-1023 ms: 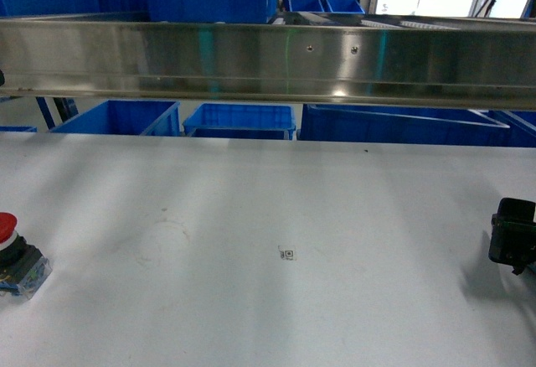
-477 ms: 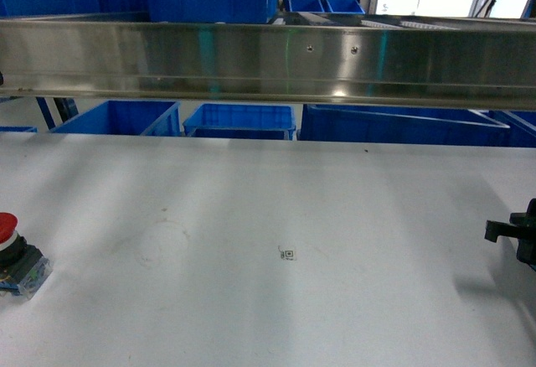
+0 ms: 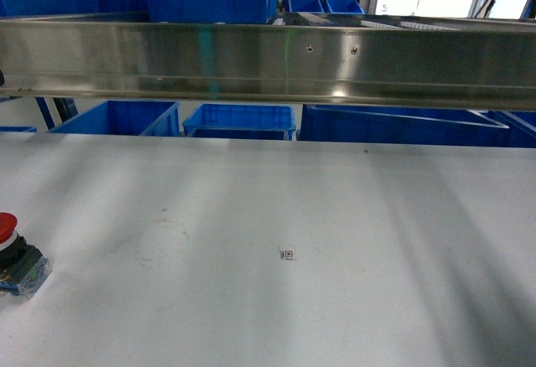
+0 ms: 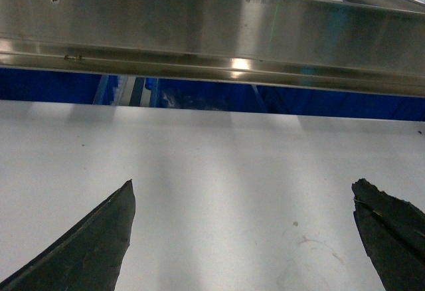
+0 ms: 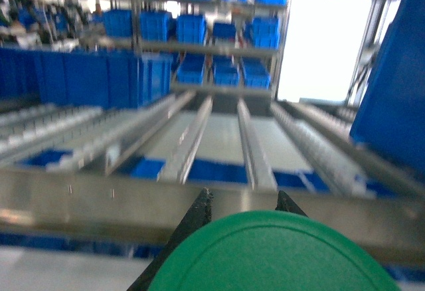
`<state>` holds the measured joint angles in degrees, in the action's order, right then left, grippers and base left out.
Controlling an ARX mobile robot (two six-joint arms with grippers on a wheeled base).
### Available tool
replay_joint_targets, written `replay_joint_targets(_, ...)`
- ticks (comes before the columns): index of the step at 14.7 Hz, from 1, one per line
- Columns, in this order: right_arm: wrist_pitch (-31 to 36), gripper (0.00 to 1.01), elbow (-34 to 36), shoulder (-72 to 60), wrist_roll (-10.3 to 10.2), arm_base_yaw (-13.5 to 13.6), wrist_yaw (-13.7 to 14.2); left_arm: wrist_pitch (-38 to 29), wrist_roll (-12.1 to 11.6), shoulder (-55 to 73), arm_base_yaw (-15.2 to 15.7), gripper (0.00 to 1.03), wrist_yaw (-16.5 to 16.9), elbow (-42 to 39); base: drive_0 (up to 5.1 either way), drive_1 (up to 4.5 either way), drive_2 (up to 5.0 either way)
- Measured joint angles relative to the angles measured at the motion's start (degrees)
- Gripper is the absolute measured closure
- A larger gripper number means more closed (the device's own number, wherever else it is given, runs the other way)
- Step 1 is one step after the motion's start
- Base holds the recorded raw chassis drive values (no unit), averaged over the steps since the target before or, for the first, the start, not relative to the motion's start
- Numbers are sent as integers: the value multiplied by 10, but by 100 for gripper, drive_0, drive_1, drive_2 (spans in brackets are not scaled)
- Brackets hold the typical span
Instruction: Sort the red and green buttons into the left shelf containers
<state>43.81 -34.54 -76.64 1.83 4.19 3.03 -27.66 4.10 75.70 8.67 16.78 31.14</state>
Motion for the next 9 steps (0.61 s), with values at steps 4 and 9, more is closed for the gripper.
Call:
replay_joint_targets(4, -13, 77, -2, 12, 12, -1, 0, 37, -10, 38, 1, 5, -8, 23, 0, 0, 0)
replay_joint_targets(9, -6, 77, 1, 24, 13, 0, 0, 36, -80, 143, -23, 5, -50, 33, 0, 0, 0)
